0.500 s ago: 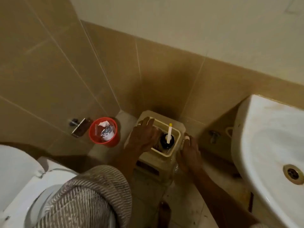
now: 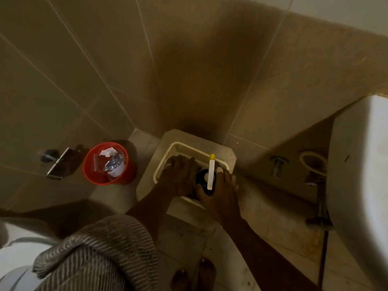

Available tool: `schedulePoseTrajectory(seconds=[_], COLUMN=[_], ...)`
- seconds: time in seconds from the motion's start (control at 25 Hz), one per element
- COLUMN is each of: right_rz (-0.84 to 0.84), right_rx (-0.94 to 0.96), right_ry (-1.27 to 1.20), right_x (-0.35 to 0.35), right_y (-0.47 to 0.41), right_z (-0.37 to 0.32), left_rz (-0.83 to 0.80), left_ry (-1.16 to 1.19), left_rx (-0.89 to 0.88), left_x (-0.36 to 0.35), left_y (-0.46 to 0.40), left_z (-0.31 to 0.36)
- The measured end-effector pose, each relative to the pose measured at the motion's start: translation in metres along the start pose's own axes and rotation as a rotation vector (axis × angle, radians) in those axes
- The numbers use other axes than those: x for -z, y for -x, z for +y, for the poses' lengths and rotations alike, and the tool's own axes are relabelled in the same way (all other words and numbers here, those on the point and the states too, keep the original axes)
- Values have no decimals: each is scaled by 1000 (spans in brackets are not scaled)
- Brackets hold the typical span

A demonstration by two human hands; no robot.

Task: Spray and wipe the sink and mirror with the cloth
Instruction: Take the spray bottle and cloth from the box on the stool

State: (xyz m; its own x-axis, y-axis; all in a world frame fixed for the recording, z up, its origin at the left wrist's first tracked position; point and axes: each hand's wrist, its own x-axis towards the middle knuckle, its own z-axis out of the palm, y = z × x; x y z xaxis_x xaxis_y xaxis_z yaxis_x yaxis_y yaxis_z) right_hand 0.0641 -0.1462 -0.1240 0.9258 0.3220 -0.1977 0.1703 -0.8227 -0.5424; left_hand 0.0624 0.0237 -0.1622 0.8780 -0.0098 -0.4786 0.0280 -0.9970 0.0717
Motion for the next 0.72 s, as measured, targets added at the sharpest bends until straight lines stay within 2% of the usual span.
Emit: schedulePoseTrajectory(seconds=[0.12, 0.28, 0.36, 0.48, 0.56, 0.68, 0.72], right_rz=[49, 51, 54, 90, 98, 266, 314], right_rx=[2, -17, -35, -52, -37, -3, -31], right_ry=[-61, -136, -207, -370, -451, -601, -690], right_x=[-14, -23, -22, -8, 11, 70, 94], right_y=[-12, -23, -29, -32, -34, -5, 12], right_z=[1, 4, 2, -11, -26, -61, -76], left_rz=[29, 97, 107, 167, 220, 293, 339], left_ry=[58, 281, 253, 147, 258, 353, 489], left_rx=[55, 248, 298, 222, 192, 117, 132], left_x=[-12, -15, -12, -2, 10, 43, 55], left_y=[-5, -8, -12, -13, -10, 8, 18], left_z=[6, 26, 27, 12, 1, -3, -2])
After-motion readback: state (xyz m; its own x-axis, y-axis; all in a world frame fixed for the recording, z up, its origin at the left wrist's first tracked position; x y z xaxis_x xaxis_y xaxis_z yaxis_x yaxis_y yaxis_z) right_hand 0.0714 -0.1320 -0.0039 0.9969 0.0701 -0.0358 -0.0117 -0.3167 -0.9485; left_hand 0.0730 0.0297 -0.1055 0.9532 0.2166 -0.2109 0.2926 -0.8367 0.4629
